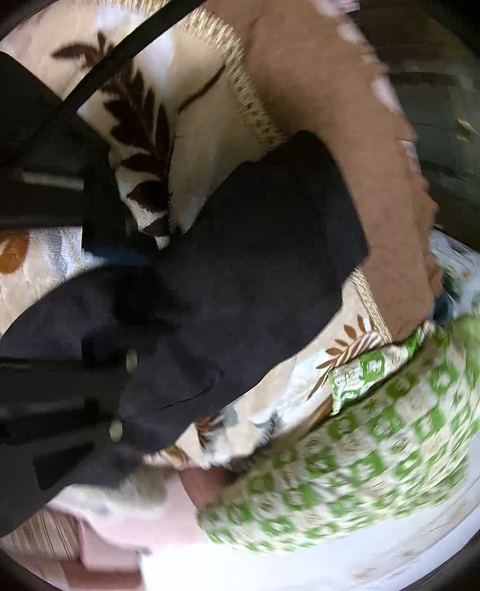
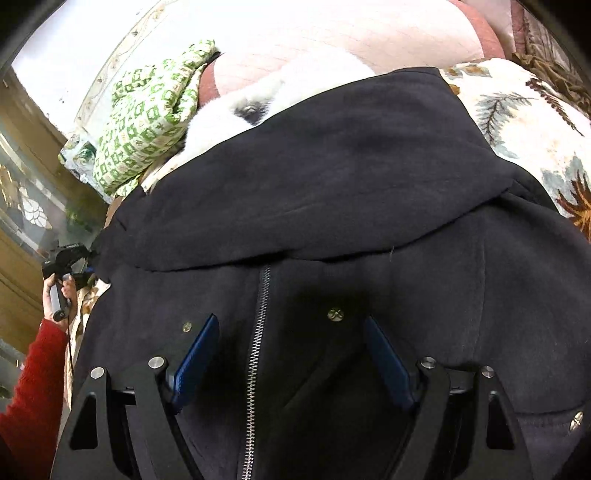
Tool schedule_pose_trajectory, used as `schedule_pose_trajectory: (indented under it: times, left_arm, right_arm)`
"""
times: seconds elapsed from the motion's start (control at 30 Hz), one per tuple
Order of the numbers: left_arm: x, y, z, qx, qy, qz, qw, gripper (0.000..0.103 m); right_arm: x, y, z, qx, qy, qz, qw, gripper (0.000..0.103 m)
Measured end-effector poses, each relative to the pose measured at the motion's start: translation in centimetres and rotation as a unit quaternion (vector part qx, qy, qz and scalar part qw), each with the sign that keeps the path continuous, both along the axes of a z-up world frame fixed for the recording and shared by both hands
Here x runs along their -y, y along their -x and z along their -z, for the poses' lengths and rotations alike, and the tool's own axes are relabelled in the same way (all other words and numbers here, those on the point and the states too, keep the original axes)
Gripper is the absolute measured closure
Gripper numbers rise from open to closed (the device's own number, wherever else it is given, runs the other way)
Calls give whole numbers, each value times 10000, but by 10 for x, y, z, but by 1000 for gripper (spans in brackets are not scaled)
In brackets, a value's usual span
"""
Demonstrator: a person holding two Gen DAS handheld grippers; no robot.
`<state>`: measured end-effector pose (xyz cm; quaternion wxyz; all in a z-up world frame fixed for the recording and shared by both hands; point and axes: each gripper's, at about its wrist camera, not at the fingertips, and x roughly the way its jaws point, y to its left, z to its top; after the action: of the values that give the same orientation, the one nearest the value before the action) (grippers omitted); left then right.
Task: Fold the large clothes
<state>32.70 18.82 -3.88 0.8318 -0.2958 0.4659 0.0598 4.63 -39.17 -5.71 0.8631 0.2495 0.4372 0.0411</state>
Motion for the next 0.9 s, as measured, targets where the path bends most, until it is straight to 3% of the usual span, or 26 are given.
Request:
schedule_pose_trajectory:
  times: [0.13, 0.3, 0.43, 0.53, 0.57, 0.63, 0.67, 0.7, 0.83, 0.9]
  left_arm:
    - [42, 15, -47, 255, -723, 273, 9967, 95]
    - [128, 46, -115, 934, -637, 1152, 9869, 96]
    - [229, 84, -154, 1404, -465, 2176, 9648, 97]
    - [304, 115, -160, 1540, -159, 3012, 9409, 97]
    - [336, 128, -156, 1466, 27, 3408, 9286, 92]
    - [371, 145, -144, 1283, 332, 3850, 9134, 71]
    - [387, 154, -136, 1143, 468, 4070, 9050, 53]
    - [393, 160, -131, 1082, 514, 4146, 9021, 40]
    - [396, 188, -116, 1085, 636, 4208, 8984, 30]
    - [382, 204, -117, 1265, 489, 4077, 9030, 26]
  right_arm:
    - [8, 4, 0, 61, -166, 25, 9998, 19]
    - [16, 11, -14, 245, -483, 101, 9985, 23]
    - [31, 29, -42, 785, -453, 273, 9955, 23]
    - [48, 42, -53, 992, -476, 527, 9925, 23]
    - [54, 44, -54, 1012, -555, 600, 9915, 23]
    - [68, 49, -53, 1006, -772, 740, 9892, 23]
    - [71, 48, -52, 995, -848, 791, 9883, 23]
    - [77, 50, -50, 984, -923, 841, 9873, 23]
    - [89, 50, -47, 931, -1039, 998, 9852, 20]
    - [86, 48, -45, 888, -1027, 976, 9859, 19]
